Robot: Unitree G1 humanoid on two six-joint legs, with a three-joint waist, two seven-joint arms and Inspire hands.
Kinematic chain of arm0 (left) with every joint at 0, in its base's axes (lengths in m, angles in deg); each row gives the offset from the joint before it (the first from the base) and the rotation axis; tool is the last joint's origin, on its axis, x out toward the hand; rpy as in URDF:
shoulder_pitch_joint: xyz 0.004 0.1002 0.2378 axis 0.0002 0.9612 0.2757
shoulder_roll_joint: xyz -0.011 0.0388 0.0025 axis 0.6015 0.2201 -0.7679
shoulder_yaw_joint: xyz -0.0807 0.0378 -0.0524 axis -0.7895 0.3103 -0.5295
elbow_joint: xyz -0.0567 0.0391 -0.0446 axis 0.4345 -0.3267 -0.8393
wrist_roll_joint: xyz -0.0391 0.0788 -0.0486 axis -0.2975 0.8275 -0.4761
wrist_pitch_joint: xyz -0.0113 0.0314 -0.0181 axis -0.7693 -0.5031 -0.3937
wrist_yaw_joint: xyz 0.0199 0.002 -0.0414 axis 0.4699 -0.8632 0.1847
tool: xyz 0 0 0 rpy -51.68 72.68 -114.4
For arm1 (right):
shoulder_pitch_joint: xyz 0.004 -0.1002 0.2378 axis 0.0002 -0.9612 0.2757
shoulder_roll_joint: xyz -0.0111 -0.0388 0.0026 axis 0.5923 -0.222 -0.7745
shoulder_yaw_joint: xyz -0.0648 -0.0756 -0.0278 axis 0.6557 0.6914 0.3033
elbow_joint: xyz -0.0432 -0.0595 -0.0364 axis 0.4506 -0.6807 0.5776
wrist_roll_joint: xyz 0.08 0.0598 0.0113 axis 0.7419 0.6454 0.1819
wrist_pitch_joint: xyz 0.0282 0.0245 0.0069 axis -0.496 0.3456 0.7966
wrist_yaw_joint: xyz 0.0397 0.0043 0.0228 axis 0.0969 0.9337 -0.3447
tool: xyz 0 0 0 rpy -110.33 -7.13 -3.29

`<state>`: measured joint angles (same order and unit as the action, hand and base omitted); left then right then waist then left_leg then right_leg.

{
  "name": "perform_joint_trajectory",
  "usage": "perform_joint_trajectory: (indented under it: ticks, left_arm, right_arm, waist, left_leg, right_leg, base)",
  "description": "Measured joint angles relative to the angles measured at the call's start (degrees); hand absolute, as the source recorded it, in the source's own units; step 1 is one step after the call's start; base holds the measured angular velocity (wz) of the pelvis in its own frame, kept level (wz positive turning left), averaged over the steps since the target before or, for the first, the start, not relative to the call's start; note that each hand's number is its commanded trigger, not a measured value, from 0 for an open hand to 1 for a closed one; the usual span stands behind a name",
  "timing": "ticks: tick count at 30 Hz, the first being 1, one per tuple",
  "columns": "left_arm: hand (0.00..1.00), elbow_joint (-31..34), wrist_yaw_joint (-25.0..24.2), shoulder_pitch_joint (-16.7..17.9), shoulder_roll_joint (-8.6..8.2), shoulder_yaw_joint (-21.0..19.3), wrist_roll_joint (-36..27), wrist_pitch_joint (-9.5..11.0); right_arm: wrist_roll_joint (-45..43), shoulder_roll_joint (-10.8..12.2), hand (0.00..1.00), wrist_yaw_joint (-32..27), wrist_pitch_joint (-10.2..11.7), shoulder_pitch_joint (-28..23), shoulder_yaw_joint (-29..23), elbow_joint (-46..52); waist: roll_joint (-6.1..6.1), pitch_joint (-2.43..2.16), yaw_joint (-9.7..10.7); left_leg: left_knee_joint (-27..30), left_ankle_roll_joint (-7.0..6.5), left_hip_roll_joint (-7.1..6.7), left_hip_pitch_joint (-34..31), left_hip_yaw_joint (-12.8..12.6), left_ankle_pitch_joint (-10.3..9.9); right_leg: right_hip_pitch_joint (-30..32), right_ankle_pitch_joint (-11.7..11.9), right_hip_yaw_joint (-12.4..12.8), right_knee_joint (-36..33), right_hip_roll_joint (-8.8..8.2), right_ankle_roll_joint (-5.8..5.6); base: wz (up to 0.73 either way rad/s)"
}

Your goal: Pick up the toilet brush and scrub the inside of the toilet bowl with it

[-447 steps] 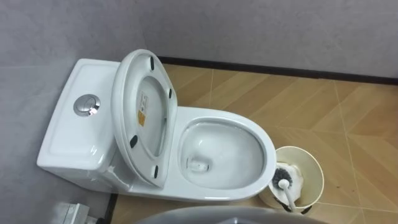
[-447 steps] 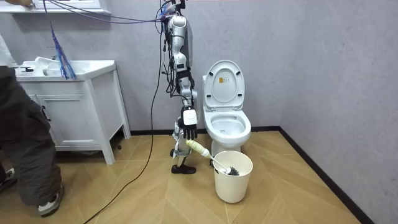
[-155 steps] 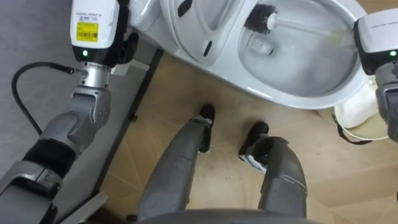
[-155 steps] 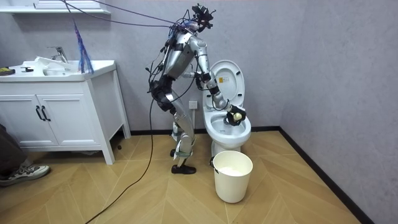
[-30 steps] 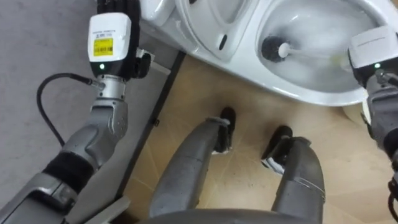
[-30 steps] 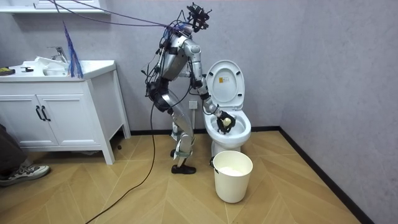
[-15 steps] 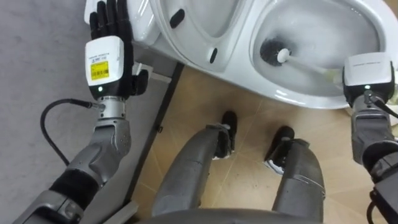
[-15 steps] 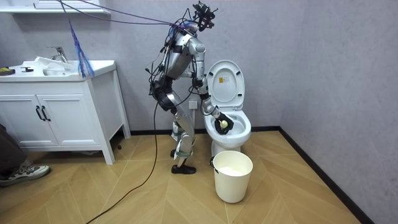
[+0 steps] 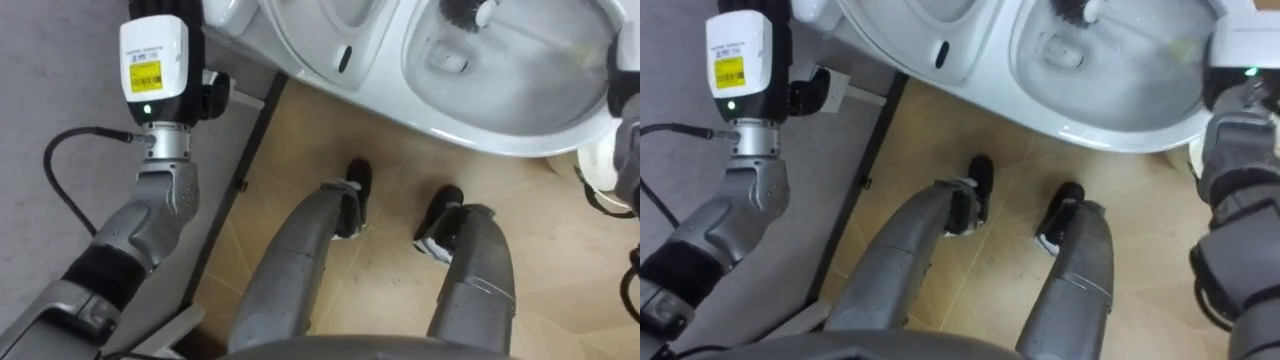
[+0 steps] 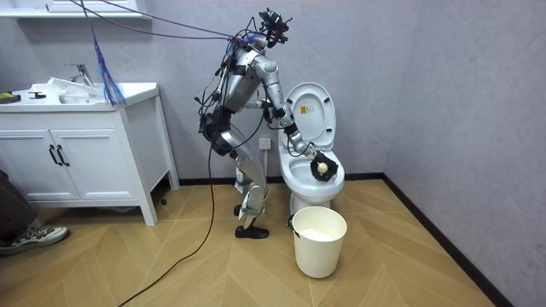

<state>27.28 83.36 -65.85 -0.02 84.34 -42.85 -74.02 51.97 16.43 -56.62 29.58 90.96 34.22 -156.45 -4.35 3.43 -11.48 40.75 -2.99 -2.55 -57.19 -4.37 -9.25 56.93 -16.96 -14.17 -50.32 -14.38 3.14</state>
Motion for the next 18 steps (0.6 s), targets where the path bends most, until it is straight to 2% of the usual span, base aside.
perform_joint_trajectory:
  ticks: [3,4,5,6,7,8,11,12,14,18]
  left_arm:
    - [0.00,0.5,-0.4,0.0,-0.30,0.0,0.5,-1.1]
    - [0.00,0.4,-0.6,-0.2,-0.97,-0.1,1.1,-1.4]
    - [0.00,-0.3,-0.7,-0.2,-1.74,-0.3,2.0,-1.7]
    - [0.00,-0.2,-0.9,-0.1,-2.24,-0.5,2.4,-1.9]
    - [0.00,-0.2,-1.6,-0.3,-3.30,-0.6,2.7,-2.1]
    - [0.00,-0.5,-1.8,-0.6,-3.68,-0.3,2.7,-2.1]
    - [0.00,-0.7,-2.6,-0.3,-4.12,0.5,2.6,-2.3]
    - [0.00,-0.7,-2.7,0.0,-4.17,0.5,2.6,-2.3]
    - [0.00,-0.9,-2.9,0.4,-4.25,0.5,2.7,-2.1]
    - [0.00,-0.7,-2.6,1.6,-4.22,0.4,2.0,-2.1]
  right_arm:
    - [2.1,1.4,1.00,0.7,-0.1,-1.1,-0.1,0.1]
    - [2.6,2.4,1.00,1.2,-0.4,-1.9,-0.3,0.5]
    - [2.3,4.2,1.00,1.9,-1.3,-2.6,-1.3,1.2]
    - [2.0,5.0,1.00,2.4,-1.6,-3.0,-1.5,1.5]
    - [1.0,6.1,1.00,3.0,-2.0,-3.8,-1.9,1.6]
    - [-1.9,6.7,1.00,2.7,-3.3,-4.7,-1.1,1.8]
    - [-4.9,7.2,1.00,4.4,-5.9,-4.9,1.7,2.5]
    - [-5.3,7.2,1.00,4.7,-6.2,-4.9,2.3,2.5]
    - [-8.2,7.4,1.00,6.1,-7.4,-4.9,3.4,2.6]
    - [-10.7,8.2,1.00,7.5,-9.7,-5.4,3.7,4.5]
  waist:
    - [-0.19,-0.12,0.0]
    - [-0.45,-0.16,-0.2]
    - [-1.10,-0.17,-0.4]
    - [-1.76,-0.22,-0.3]
    - [-3.18,-0.29,-0.7]
    - [-4.04,-0.29,-1.6]
    - [-4.95,-0.67,-2.5]
    - [-5.06,-0.68,-2.7]
    - [-6.04,-0.62,-3.1]
    - [-6.47,-0.68,-2.9]
  left_leg:
    - [0.0,-0.01,-0.13,-0.2,0.2,0.0]
    - [0.0,-0.01,-0.06,0.0,0.2,0.0]
    - [0.0,0.00,-0.06,0.3,0.6,0.0]
    - [0.0,0.00,-0.06,0.4,0.8,0.0]
    - [-0.1,0.00,-0.05,0.7,1.3,0.0]
    - [-0.4,-0.03,-0.05,1.2,1.4,0.0]
    - [-1.2,-0.03,0.12,2.4,1.2,0.0]
    - [-1.3,-0.02,0.31,2.6,1.2,0.0]
    - [-2.0,0.03,0.93,3.4,1.2,-0.1]
    - [-2.9,0.39,1.48,4.1,1.2,-0.2]
  right_leg:
    - [-0.1,0.1,-0.2,0.5,0.44,-0.12]
    - [-0.4,0.1,-0.3,0.6,0.51,-0.12]
    - [-1.1,0.1,-0.8,1.0,0.60,-0.14]
    - [-1.6,0.2,-1.2,1.4,0.74,-0.20]
    - [-2.6,0.3,-1.9,2.1,0.82,-0.29]
    - [-3.0,0.4,-1.9,2.3,0.83,-0.40]
    - [-4.1,0.7,-1.9,3.6,1.20,-0.53]
    - [-4.4,0.8,-1.8,3.9,1.52,-0.56]
    - [-5.5,1.1,-2.0,5.2,2.37,-0.54]
    - [-6.3,1.5,-1.9,6.8,3.34,-0.45]
  base:
    - [-0.03]
    - [0.00]
    - [0.05]
    - [0.10]
    - [0.07]
    - [0.00]
    - [-0.09]
    - [-0.07]
    - [-0.05]
    - [-0.08]
